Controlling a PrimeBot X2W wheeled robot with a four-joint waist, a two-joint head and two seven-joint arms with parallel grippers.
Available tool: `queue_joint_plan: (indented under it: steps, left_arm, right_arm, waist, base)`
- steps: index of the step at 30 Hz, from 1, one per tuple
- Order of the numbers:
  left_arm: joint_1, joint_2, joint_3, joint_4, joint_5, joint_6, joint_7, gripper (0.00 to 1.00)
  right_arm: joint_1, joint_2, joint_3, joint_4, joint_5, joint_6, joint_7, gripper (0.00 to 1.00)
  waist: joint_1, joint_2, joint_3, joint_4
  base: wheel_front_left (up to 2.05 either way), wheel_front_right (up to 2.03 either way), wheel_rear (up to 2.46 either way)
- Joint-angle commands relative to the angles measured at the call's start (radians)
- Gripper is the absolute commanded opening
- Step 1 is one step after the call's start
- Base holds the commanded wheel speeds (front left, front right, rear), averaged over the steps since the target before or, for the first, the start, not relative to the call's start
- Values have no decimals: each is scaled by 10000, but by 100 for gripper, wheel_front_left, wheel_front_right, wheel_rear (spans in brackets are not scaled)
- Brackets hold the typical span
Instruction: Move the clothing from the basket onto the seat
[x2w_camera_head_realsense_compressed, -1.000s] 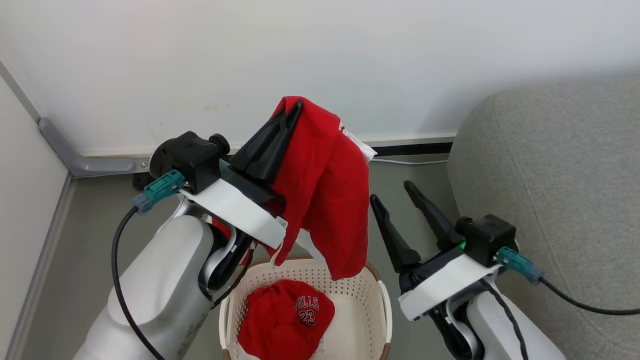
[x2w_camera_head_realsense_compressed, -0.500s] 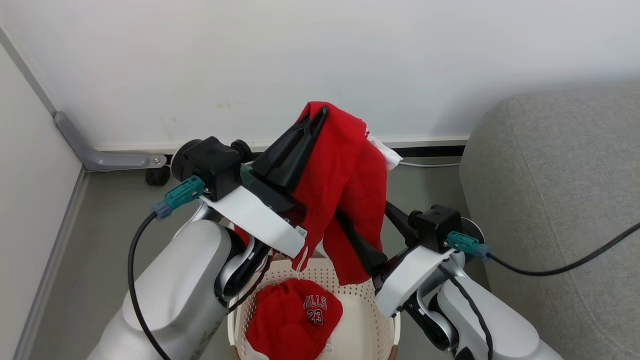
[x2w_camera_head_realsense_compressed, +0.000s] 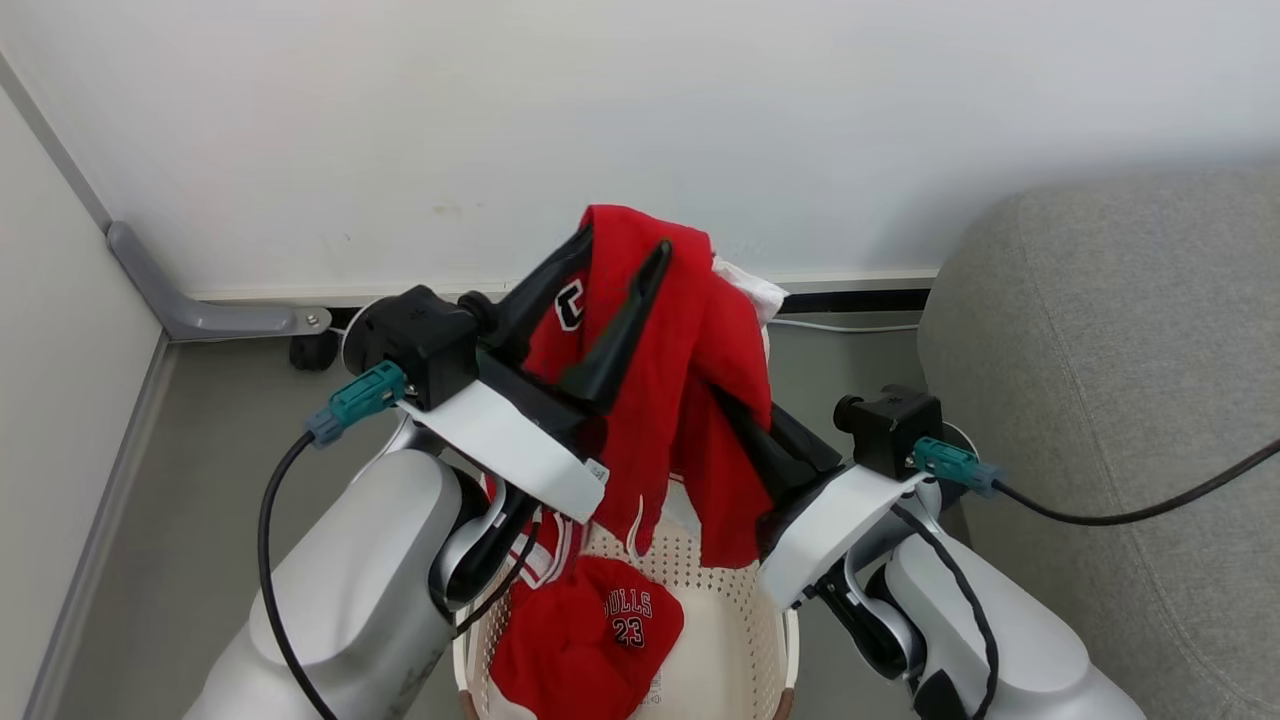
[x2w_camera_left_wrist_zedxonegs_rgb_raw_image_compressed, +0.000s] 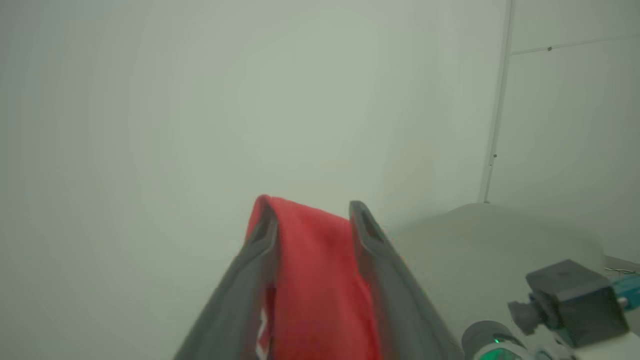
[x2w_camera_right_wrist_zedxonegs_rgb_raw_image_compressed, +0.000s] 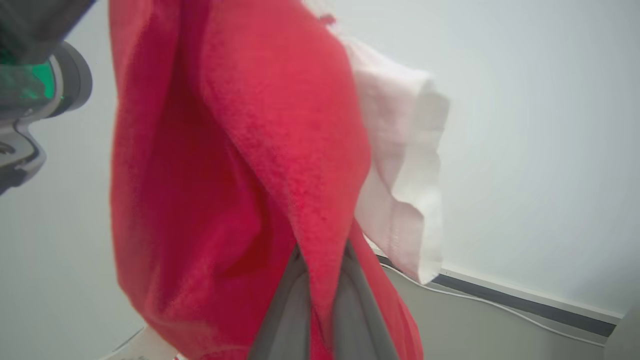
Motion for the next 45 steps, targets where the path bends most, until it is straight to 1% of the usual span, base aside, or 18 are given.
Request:
queue_joint_plan:
  steps: [1, 10, 11, 19, 25, 33, 42, 45]
  left_arm:
    - [-141, 220, 388, -138, -21, 62, -115, 100]
    - [285, 386, 146, 374, -152, -58, -261, 100]
    - [285, 386, 146, 374, -152, -58, -261, 100]
    - [639, 445, -213, 633, -219, -140, -378, 100]
    - [865, 465, -410, 788, -306, -169, -427, 100]
    - [1118, 387, -422, 867, -417, -184, -451, 100]
    - [1458, 258, -85, 598, -379, -186, -454, 100]
    - [1357, 210, -269, 541, -347, -186, -454, 100]
  right_arm:
    - [-105, 120, -103, -266, -22, 42, -61, 0]
    - [298, 120, -1252, -653, -62, 42, -61, 0]
    - [298, 120, -1252, -653, -62, 42, -61, 0]
    - [546, 120, -2513, -1015, -342, 42, -61, 0]
    - [579, 120, -3181, -1460, -555, 42, -61, 0]
    - [604, 114, -3765, -1980, -721, 42, -61, 0]
    - [667, -16, -3898, -2426, -717, 42, -61, 0]
    - [771, -140, -4199, -2700, -734, 42, -61, 0]
  waist:
    - [0, 0, -3, -46]
    - [0, 0, -63, -456]
    - [0, 0, -63, -456]
    - [0, 0, -128, -1143]
    - [0, 0, -137, -1956]
    - [0, 0, -132, -3255]
    - [0, 0, -92, -4892]
    - [0, 0, 97, -5096]
  base:
    - [0, 0, 0]
    - [0, 0, 0]
    - [0, 0, 0]
    - [0, 0, 0]
    - [0, 0, 0]
    - [0, 0, 0]
    - [0, 0, 0]
    - [0, 0, 0]
